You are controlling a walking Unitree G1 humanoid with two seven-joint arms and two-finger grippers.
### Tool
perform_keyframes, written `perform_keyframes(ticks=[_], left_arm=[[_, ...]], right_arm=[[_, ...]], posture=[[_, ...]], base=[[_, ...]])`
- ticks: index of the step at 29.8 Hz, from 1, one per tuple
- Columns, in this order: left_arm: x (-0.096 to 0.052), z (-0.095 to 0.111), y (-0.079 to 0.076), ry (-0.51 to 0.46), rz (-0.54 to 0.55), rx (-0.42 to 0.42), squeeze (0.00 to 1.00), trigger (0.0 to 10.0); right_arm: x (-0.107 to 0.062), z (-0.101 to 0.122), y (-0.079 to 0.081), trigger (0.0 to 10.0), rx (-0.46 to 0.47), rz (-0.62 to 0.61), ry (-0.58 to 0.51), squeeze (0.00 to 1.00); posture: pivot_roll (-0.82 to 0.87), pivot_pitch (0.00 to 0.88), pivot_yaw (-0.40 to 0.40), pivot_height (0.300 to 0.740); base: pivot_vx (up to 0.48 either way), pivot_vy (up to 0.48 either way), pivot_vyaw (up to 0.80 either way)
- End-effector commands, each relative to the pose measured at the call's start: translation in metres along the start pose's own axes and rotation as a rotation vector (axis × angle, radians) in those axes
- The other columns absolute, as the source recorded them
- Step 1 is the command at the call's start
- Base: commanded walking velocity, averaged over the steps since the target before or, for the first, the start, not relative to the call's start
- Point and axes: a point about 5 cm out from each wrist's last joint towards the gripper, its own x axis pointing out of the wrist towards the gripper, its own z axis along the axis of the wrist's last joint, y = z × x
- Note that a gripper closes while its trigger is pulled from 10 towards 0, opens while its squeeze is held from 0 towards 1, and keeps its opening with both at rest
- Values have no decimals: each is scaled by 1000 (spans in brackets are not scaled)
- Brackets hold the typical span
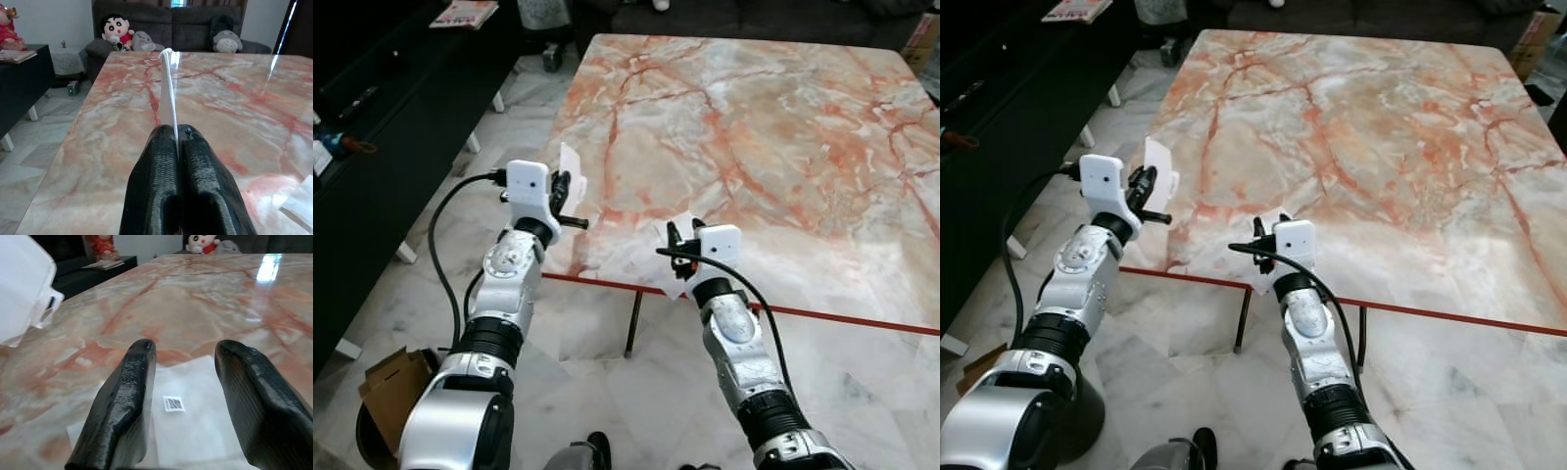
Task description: Picking trash to rubbish bin
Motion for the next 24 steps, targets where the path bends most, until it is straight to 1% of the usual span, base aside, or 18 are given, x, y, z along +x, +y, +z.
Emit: perform_keyframes(ticks=[1, 6, 7, 8, 24], left_arm=[[1, 2, 3, -4, 8, 9, 0, 10000], [1, 1, 3, -5, 9, 11, 0, 10000], [1, 1, 2, -4, 9, 12, 0, 10000], [1, 1, 2, -2, 9, 14, 0, 10000], [1, -1, 2, 3, 11, 28, 0, 10000]], right_arm=[[1, 2, 2, 10000, 8, 4, -3, 0], [1, 1, 3, 10000, 5, 11, 3, 0], [1, 1, 2, 10000, 4, 11, 3, 314], [1, 1, 2, 10000, 15, 9, 4, 1000], [0, 0, 2, 10000, 16, 13, 5, 1000]], posture=[[139, 141, 1, 740], [138, 142, 2, 740], [138, 142, 2, 740], [138, 142, 2, 740], [139, 141, 2, 740]], base=[[0, 0, 0], [0, 0, 0], [0, 0, 0], [0, 0, 0], [0, 0, 0]])
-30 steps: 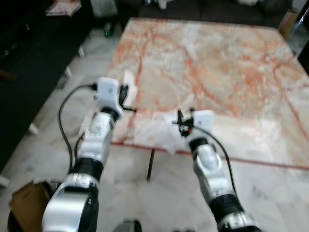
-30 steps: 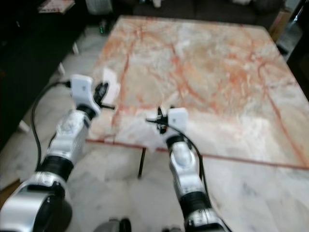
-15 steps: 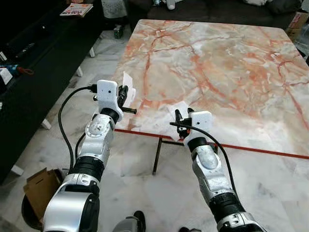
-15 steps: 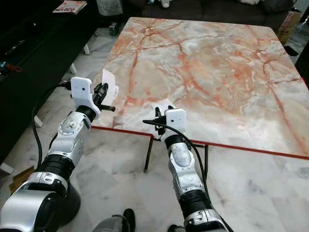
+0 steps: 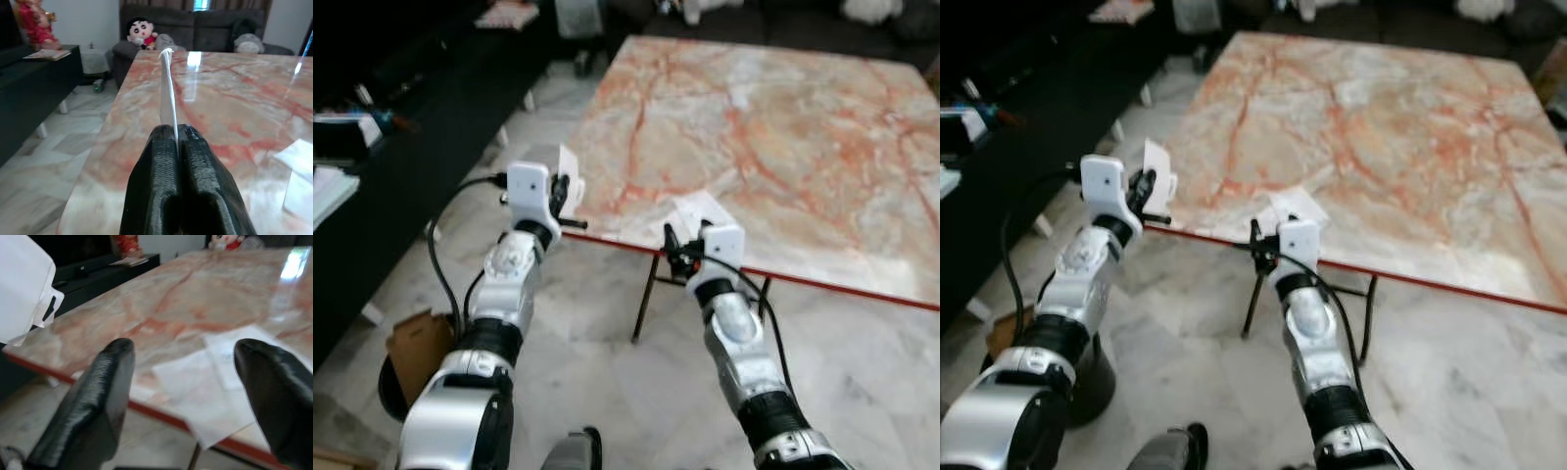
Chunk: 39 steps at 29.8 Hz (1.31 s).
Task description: Picking trash to rubbish bin
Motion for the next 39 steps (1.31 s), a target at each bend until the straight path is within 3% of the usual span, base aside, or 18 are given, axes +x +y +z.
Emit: perform_keyframes(ticks=[1, 5, 6, 7, 13, 39], left_arm=[[0, 0, 1, 4, -2, 19, 0, 10000], [0, 0, 1, 2, 0, 18, 0, 10000], [0, -1, 0, 0, -2, 22, 0, 10000], [0, -1, -1, 0, -4, 27, 0, 10000], [-1, 0, -3, -16, -9, 44, 0, 10000], [-1, 0, -1, -19, 5, 60, 0, 10000]], right_arm=[[0, 0, 1, 10000, 2, 4, 3, 1000], [-1, 0, 1, 10000, 3, 4, -1, 1000], [-1, 0, 1, 10000, 2, 4, -2, 224], [-1, 0, 1, 10000, -1, 3, -2, 0], [-1, 0, 1, 10000, -1, 2, -6, 0], [-1, 1, 3, 10000, 2, 11, -10, 0]], posture=[[138, 141, 2, 740], [138, 142, 2, 740], [140, 143, 1, 740], [140, 143, 1, 740], [141, 144, -1, 740], [143, 141, -4, 740]], base=[[0, 0, 0], [0, 0, 0], [0, 0, 0], [0, 0, 0], [61, 0, 0], [478, 0, 0]])
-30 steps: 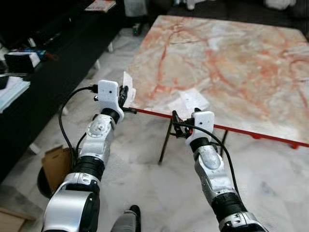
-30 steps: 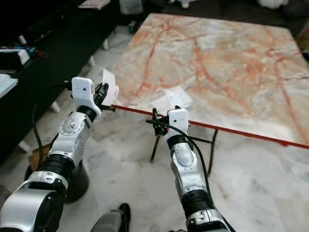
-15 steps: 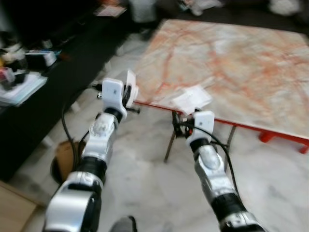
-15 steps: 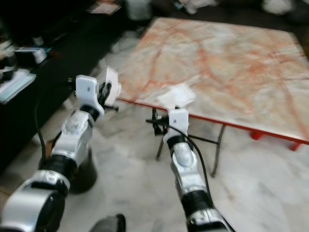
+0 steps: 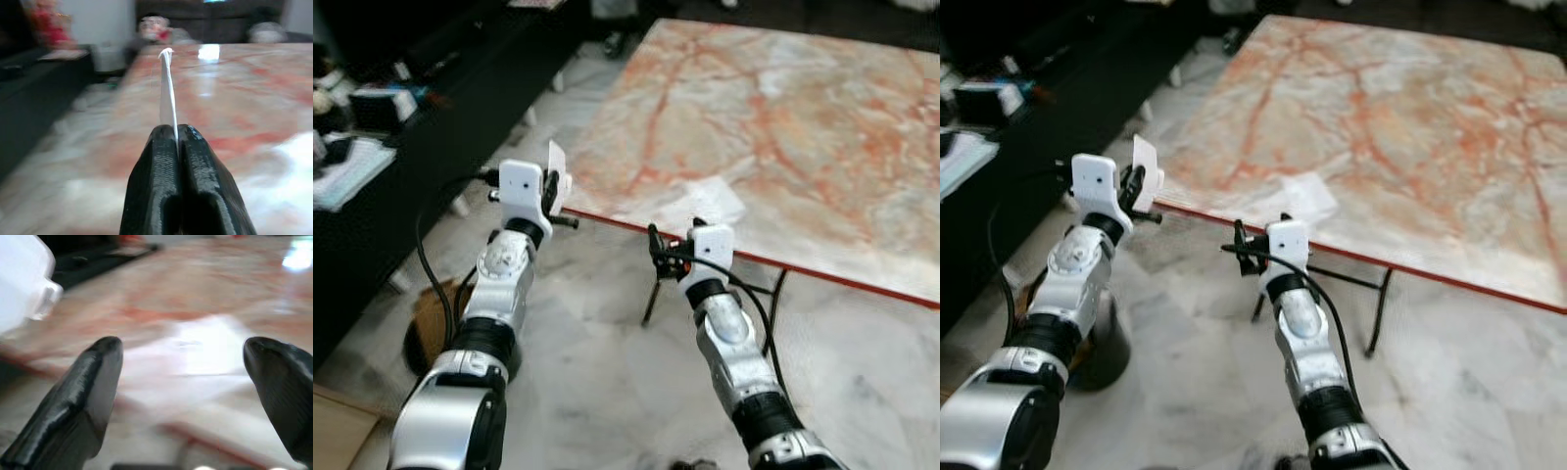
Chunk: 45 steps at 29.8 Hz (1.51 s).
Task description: Picking trash to rubbish bin
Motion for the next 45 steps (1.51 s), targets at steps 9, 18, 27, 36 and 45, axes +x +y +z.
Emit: perform_keyframes(ticks=[9, 18, 27, 36, 45], left_arm=[[2, 8, 8, -28, 6, 23, 0, 10000], [2, 8, 7, -32, 2, 17, 0, 10000], [2, 9, 6, -41, -2, 9, 0, 10000], [1, 7, 8, -30, 3, 14, 0, 10000], [1, 6, 10, -21, 5, 20, 0, 10000]], right_arm=[[4, 8, 9, 10000, 12, 17, -34, 0], [4, 8, 9, 10000, 10, 20, -31, 0], [3, 7, 9, 10000, 7, 35, -26, 0], [1, 4, 6, 10000, -11, 48, -9, 0], [-1, 1, 9, 10000, -8, 65, 3, 0]], posture=[[142, 141, -3, 740], [141, 141, -4, 740], [140, 141, -5, 740], [136, 144, -7, 740], [138, 145, -5, 740]], base=[[456, 0, 0], [319, 0, 0], [0, 0, 0], [0, 0, 0], [0, 0, 0]])
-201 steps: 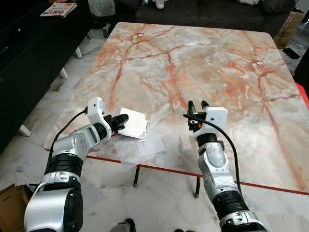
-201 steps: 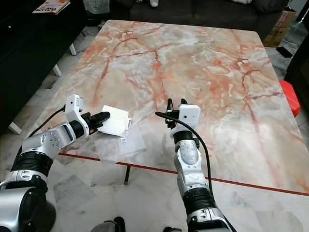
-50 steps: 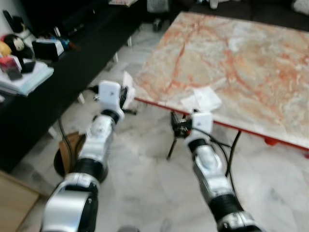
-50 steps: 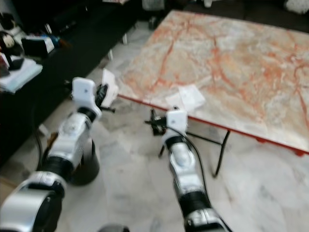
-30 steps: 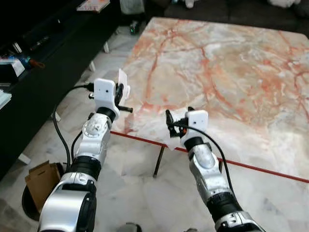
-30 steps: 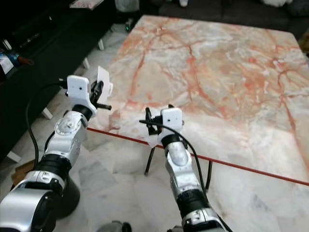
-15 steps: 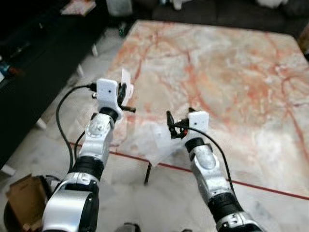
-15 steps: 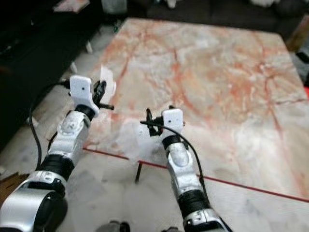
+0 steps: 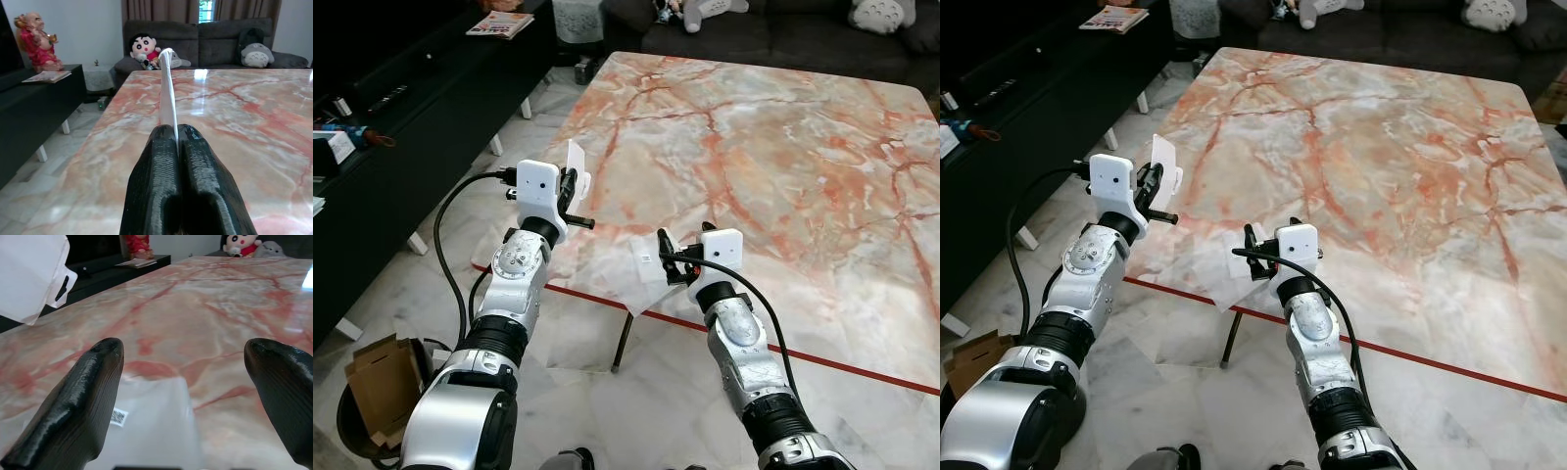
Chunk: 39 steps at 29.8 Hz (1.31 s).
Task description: Picking trash to rubbish bin
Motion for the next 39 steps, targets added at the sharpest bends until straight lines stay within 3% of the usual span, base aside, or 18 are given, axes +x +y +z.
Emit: perform_keyframes(ticks=[1, 15, 18, 21, 25, 29, 39], left_arm=[[0, -1, 2, 12, 2, 6, 0, 10000], [-1, -3, 2, 23, -1, 8, 0, 10000], [-1, -3, 2, 24, -1, 9, 0, 10000], [-1, -5, 1, 32, -9, 8, 0, 10000], [-1, -5, 0, 32, -13, 6, 0, 10000], [-1, -4, -1, 31, -16, 4, 0, 10000], [0, -4, -1, 33, -26, 7, 0, 10000]], right_arm=[[-1, 0, 1, 10000, -5, 9, 5, 0], [-2, -6, 3, 10000, -5, 30, 31, 0], [-2, -5, 12, 10000, 21, 100, 36, 0], [-5, -17, 22, 10000, -29, 198, 133, 0], [-10, -25, 25, 10000, -48, 231, 184, 0], [-14, -28, 30, 10000, -13, 280, 198, 0], [-17, -37, 33, 10000, -40, 303, 275, 0]], posture=[[138, 145, -5, 740], [140, 146, -8, 740], [140, 147, -8, 740], [137, 147, -9, 740], [137, 147, -10, 740], [135, 147, -8, 740], [137, 148, -8, 740]], base=[[0, 0, 0], [0, 0, 0], [0, 0, 0], [0, 0, 0], [0, 0, 0], [0, 0, 0], [0, 0, 0]])
